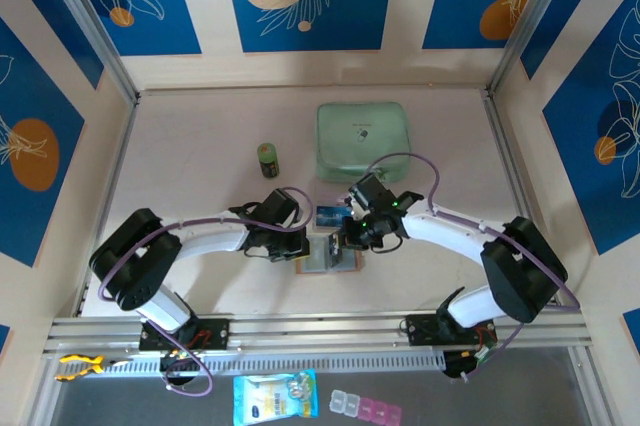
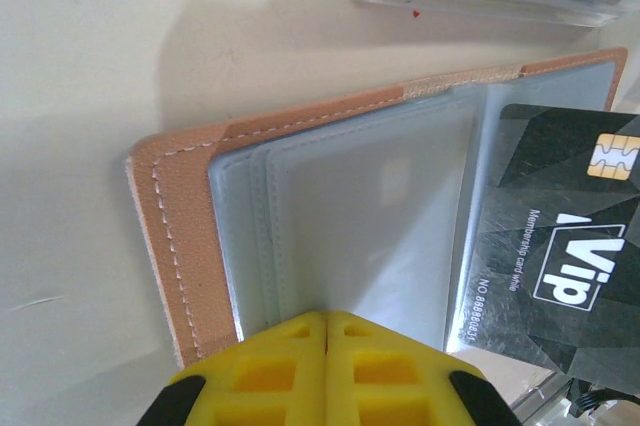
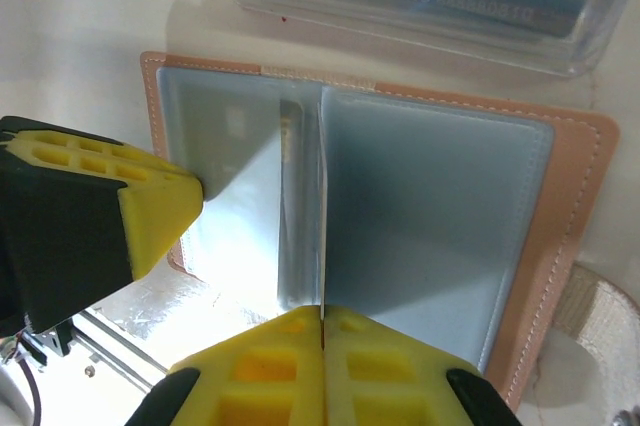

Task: Take the credit cards out of the card holder

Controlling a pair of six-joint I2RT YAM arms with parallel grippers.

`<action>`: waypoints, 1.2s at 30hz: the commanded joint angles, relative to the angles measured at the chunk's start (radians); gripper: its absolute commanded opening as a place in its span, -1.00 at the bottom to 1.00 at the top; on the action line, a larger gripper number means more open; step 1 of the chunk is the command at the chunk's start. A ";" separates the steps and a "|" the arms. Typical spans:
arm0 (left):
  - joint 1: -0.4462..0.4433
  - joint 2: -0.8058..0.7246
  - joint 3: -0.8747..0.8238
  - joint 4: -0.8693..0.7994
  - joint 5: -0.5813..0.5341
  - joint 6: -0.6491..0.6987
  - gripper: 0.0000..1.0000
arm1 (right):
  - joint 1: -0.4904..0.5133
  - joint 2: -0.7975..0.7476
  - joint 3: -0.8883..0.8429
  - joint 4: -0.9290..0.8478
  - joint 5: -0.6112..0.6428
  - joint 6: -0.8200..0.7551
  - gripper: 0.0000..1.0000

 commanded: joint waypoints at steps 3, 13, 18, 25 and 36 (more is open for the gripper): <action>-0.006 0.009 0.004 -0.060 -0.015 0.019 -1.00 | 0.029 0.038 0.055 -0.071 0.047 -0.030 -0.86; -0.006 0.010 -0.004 -0.051 -0.014 0.019 -0.99 | 0.047 0.060 0.069 -0.076 0.044 0.014 -0.74; -0.006 0.010 -0.004 -0.047 -0.011 0.018 -0.99 | 0.046 0.058 0.071 -0.073 0.045 0.024 -0.76; -0.006 0.003 0.003 -0.046 -0.011 0.018 -0.97 | 0.047 0.046 0.074 -0.083 0.050 0.031 -0.86; -0.006 -0.041 0.038 -0.077 -0.021 0.026 -0.91 | 0.015 -0.048 0.097 -0.146 0.050 -0.065 -0.91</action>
